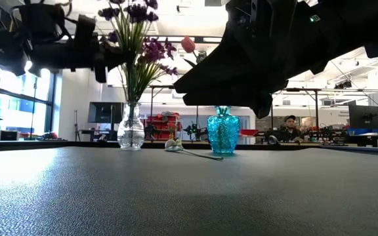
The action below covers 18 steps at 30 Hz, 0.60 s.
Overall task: Sort flowers into vase by color
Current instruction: Put the purple flowers into the transparent vase
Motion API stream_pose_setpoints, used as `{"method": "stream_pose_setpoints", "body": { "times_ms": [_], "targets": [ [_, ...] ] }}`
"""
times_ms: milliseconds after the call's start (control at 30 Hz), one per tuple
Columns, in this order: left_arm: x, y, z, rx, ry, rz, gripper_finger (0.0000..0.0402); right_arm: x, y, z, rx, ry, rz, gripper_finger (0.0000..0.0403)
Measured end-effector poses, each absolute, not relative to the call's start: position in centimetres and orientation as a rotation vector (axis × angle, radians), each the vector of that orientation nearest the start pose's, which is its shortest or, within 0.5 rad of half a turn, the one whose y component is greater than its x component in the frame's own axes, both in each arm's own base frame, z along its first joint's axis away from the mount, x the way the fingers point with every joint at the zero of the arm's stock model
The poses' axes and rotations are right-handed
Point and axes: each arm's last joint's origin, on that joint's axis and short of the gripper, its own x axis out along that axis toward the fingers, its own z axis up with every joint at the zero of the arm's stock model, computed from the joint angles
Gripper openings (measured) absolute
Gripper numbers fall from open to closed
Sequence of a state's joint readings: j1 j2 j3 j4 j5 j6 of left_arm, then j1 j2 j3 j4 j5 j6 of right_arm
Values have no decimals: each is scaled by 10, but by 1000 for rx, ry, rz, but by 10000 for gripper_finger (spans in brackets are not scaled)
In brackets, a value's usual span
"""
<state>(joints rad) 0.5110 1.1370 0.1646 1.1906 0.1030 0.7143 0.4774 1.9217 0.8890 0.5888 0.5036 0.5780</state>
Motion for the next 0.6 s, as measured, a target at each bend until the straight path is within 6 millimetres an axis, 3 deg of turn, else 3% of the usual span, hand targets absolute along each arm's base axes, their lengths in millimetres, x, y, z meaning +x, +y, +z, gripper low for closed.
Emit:
{"method": "stream_pose_setpoints", "body": {
  "times_ms": [300,467,600],
  "targets": [
    [165,99,186,722,18,408,0,340,155,136,397,332,-134,92],
    [162,103,187,564,-13,436,1,343,153,137,414,322,-112,92],
    [159,109,186,390,-15,566,1,343,152,137,418,327,-100,92]
  ]
}}
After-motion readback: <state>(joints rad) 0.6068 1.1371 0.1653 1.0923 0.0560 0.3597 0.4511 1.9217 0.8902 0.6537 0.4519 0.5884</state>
